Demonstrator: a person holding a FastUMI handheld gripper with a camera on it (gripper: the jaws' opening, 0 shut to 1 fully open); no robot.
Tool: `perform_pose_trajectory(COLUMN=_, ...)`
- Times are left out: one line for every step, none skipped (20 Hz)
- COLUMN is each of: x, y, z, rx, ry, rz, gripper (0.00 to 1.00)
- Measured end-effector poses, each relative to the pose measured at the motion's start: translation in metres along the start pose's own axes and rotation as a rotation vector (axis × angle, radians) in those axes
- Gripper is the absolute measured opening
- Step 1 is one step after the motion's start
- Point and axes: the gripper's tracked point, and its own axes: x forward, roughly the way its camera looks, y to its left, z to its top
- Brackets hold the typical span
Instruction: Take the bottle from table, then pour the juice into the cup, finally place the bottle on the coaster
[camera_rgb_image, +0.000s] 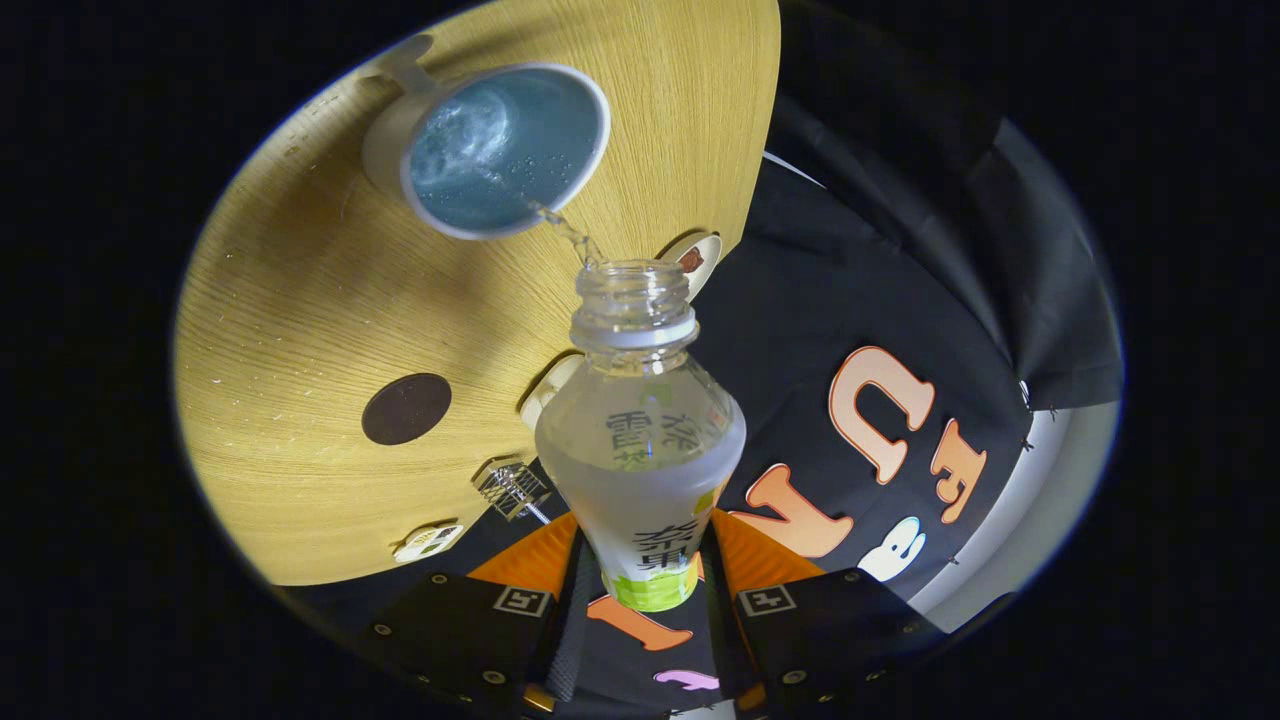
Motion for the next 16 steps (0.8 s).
perform_pose_trajectory(x=0.0, y=0.0, z=0.0, rx=-0.002, ry=0.001, rz=0.002, gripper=0.53)
perform_pose_trajectory(x=0.0, y=-0.001, z=0.0, rx=-0.004, ry=0.001, rz=0.0, gripper=0.53)
perform_pose_trajectory(x=0.001, y=-0.002, z=-0.002, rx=-0.007, ry=0.001, rz=0.001, gripper=0.53)
perform_pose_trajectory(x=0.001, y=-0.003, z=-0.002, rx=-0.006, ry=0.001, rz=0.003, gripper=0.53)
perform_pose_trajectory(x=0.001, y=-0.003, z=-0.002, rx=-0.002, ry=0.0, rz=0.005, gripper=0.53)
perform_pose_trajectory(x=0.0, y=-0.003, z=-0.002, rx=0.001, ry=0.002, rz=0.003, gripper=0.53)
perform_pose_trajectory(x=-0.003, y=-0.005, z=-0.001, rx=0.003, ry=0.001, rz=-0.001, gripper=0.53)
perform_pose_trajectory(x=-0.005, y=-0.007, z=-0.001, rx=0.003, ry=0.001, rz=-0.002, gripper=0.53)
perform_pose_trajectory(x=-0.005, y=-0.007, z=-0.002, rx=0.006, ry=0.002, rz=-0.001, gripper=0.53)
perform_pose_trajectory(x=-0.006, y=-0.008, z=-0.001, rx=0.01, ry=0.002, rz=-0.003, gripper=0.53)
perform_pose_trajectory(x=-0.006, y=-0.009, z=-0.002, rx=0.009, ry=0.005, rz=-0.005, gripper=0.53)
perform_pose_trajectory(x=-0.006, y=-0.01, z=-0.003, rx=0.007, ry=0.005, rz=-0.009, gripper=0.53)
perform_pose_trajectory(x=-0.006, y=-0.01, z=-0.004, rx=0.009, ry=0.006, rz=-0.007, gripper=0.53)
perform_pose_trajectory(x=-0.005, y=-0.01, z=-0.005, rx=0.012, ry=0.006, rz=-0.007, gripper=0.53)
perform_pose_trajectory(x=-0.006, y=-0.012, z=-0.006, rx=0.014, ry=0.009, rz=-0.009, gripper=0.53)
perform_pose_trajectory(x=-0.006, y=-0.013, z=-0.007, rx=0.017, ry=0.012, rz=-0.009, gripper=0.53)
